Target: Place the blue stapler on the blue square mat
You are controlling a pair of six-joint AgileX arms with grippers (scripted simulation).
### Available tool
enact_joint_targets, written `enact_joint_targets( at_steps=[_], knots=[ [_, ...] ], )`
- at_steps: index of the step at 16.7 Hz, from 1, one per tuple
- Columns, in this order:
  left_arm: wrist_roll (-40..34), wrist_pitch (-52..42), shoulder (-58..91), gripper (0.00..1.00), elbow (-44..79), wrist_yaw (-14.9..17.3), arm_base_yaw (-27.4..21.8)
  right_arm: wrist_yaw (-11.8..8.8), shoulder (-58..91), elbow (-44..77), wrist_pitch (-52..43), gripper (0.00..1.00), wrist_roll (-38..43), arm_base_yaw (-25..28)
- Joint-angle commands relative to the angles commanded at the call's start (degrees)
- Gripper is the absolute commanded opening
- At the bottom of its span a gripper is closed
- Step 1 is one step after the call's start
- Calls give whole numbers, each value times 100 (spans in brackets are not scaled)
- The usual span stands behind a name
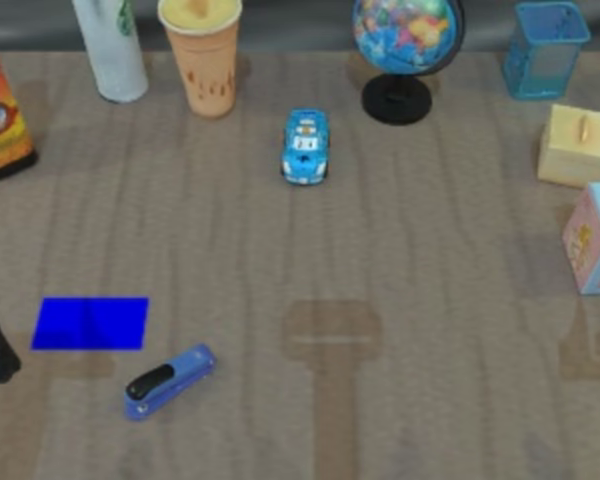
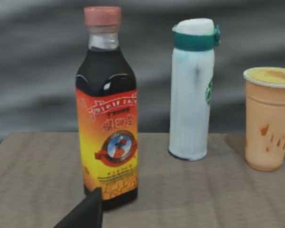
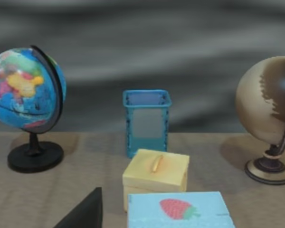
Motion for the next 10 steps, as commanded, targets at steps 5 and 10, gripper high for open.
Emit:
enact_joint_targets(
  at_steps=[5,10],
  knots=[
    [110,-282,367,100,342,13,-155,0,0,0,0,100,0,0],
    [578,-1461,2196,100,1716,2,-728,0,0,0,0,100,0,0]
  ],
)
